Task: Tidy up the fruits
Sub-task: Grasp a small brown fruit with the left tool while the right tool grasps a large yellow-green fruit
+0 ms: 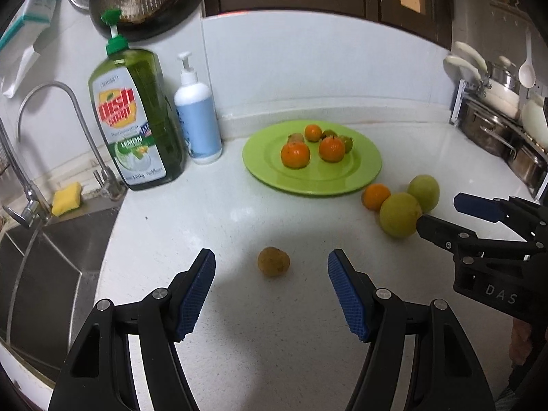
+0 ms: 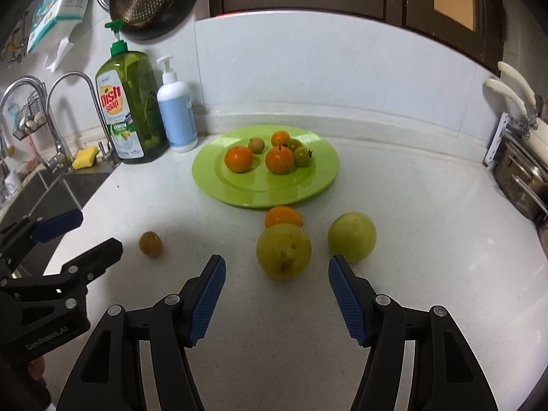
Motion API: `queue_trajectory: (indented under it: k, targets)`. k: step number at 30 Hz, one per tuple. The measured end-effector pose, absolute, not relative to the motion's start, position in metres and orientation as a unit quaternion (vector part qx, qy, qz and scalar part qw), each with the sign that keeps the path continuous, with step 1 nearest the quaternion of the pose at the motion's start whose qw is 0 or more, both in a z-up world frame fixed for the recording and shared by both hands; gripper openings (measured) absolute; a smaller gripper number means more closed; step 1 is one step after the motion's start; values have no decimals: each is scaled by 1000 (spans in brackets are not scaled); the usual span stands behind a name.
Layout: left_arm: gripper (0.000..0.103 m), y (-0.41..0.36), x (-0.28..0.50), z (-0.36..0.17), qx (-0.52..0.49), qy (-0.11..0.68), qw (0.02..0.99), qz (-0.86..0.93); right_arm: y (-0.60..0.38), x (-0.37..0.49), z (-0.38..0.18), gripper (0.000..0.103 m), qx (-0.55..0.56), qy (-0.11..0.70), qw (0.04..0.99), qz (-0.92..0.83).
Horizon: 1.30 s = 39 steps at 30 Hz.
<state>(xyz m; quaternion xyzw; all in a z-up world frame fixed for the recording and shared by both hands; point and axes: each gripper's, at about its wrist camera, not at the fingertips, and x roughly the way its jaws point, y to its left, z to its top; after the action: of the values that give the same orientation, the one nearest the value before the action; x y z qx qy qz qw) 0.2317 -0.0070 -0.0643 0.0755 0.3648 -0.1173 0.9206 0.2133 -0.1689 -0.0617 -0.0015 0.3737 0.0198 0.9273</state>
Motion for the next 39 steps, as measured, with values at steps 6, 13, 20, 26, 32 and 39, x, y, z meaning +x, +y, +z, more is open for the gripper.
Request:
queue_trajectory:
  k: [6, 13, 20, 26, 32, 39]
  targets:
    - [62, -8, 246, -80, 67, 389, 911, -121, -167, 229, -77, 63, 3, 393, 919, 30]
    - [54, -11, 264, -98, 60, 418, 897, -130, -169, 248, -93, 63, 10, 417, 908, 35]
    - [45, -13, 275, -107, 53, 430, 892, -132, -170, 259, -103, 62, 15, 431, 902, 35]
    - [37, -16, 278, -111, 56, 438, 887, -138, -172, 264, -108, 57, 20, 436, 899, 32]
    - [30, -17, 281, -114, 56, 443, 884, -141, -173, 267, -109, 52, 17, 437, 899, 30]
    - [30, -18, 284, -115, 52, 447, 881, -143, -174, 271, -113, 49, 20, 441, 897, 30]
